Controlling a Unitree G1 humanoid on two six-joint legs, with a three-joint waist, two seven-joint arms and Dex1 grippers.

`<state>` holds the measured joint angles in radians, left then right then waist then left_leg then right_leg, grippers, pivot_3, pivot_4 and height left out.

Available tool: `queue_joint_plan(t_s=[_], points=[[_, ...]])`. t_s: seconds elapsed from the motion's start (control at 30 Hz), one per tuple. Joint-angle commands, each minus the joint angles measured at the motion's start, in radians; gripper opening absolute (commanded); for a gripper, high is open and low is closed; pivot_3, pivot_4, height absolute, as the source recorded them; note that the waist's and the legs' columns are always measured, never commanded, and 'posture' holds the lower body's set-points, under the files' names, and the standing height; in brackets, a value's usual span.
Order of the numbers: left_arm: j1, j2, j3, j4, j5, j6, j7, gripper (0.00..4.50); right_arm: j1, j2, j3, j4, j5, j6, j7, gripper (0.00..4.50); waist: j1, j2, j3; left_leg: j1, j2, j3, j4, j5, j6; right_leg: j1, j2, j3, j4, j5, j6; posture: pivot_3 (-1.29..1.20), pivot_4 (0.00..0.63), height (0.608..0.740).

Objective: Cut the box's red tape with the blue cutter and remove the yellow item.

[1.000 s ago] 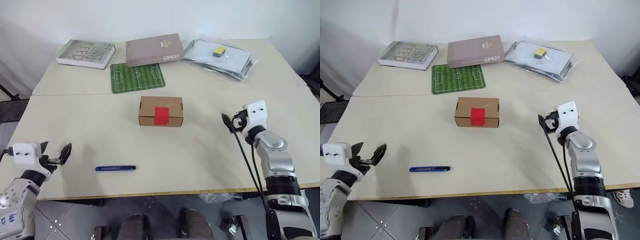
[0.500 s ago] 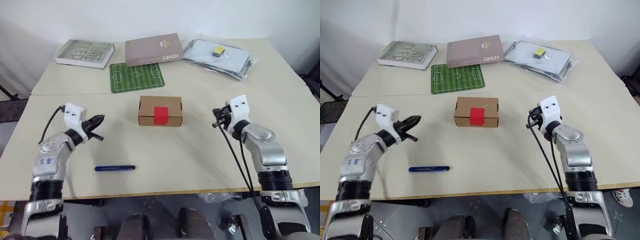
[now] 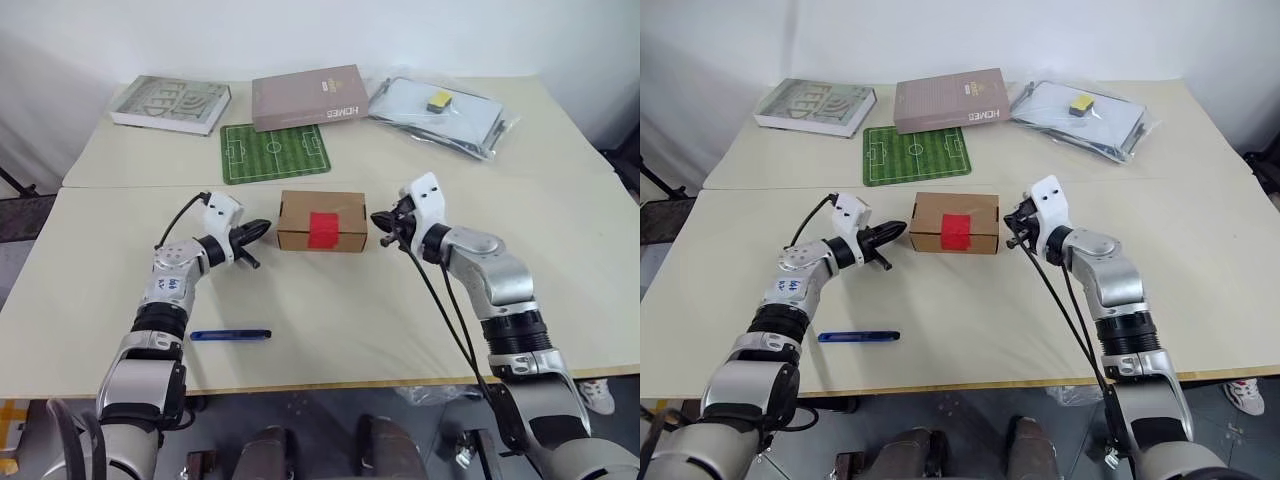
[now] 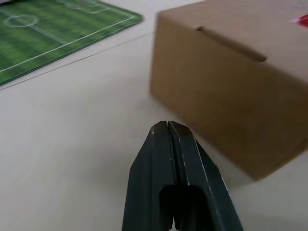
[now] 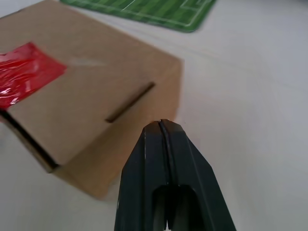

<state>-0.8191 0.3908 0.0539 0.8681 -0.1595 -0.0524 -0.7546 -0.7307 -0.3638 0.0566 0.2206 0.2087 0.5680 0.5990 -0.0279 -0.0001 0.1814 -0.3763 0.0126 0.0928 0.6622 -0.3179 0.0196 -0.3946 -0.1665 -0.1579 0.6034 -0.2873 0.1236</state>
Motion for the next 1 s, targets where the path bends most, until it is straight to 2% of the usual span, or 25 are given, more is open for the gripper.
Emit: queue_joint_plan(t_s=[0.03,0.3,0.6,0.7,0.83,1.0], points=[[-0.024,-0.019,-0.015,-0.018,-0.007,-0.016,-0.074,0.02,-0.023,0.005,0.020,-0.029,0.012,0.021,0.038,0.02,0.000,0.000,0.000,0.000,0.000,0.000,0.000,0.000,0.000,0.000,0.000,0.000,0.000,0.000,0.000,0.00,0.150,0.740],[0.024,-0.008,-0.076,-0.184,-0.029,0.116,-0.282,0.02,0.028,-0.050,0.032,-0.148,0.042,0.121,0.117,0.02,0.001,-0.001,0.000,0.000,0.000,0.000,0.001,0.000,0.000,0.000,0.000,0.000,0.001,0.000,0.000,0.00,0.150,0.740],[0.106,-0.001,-0.199,-0.559,-0.081,0.445,-0.453,0.02,0.013,-0.122,0.029,-0.186,0.049,0.175,0.186,0.02,0.002,-0.001,0.000,-0.001,0.000,0.000,0.002,0.000,0.000,0.000,0.000,0.001,0.001,0.000,0.000,0.00,0.150,0.740],[0.114,0.008,-0.222,-0.627,-0.088,0.515,-0.481,0.02,-0.032,-0.092,0.019,-0.096,-0.007,0.076,0.129,0.02,0.000,-0.001,0.001,-0.001,0.000,0.000,0.002,0.000,0.000,0.000,0.000,0.001,0.001,0.000,0.000,0.00,0.150,0.740],[0.090,0.043,-0.170,-0.599,-0.070,0.511,-0.427,0.02,-0.068,-0.072,-0.041,0.006,-0.076,-0.066,-0.004,0.02,0.000,-0.001,0.001,0.000,0.001,0.000,0.003,0.000,0.000,0.000,0.001,0.001,0.003,0.000,0.000,0.00,0.150,0.740],[0.062,0.125,-0.108,-0.552,-0.053,0.488,-0.364,0.02,-0.040,-0.110,-0.115,-0.015,-0.093,-0.093,-0.105,0.02,0.002,-0.002,0.001,-0.001,0.001,0.000,0.003,0.000,0.000,-0.001,0.000,0.002,0.003,0.000,0.000,0.00,0.150,0.740]])
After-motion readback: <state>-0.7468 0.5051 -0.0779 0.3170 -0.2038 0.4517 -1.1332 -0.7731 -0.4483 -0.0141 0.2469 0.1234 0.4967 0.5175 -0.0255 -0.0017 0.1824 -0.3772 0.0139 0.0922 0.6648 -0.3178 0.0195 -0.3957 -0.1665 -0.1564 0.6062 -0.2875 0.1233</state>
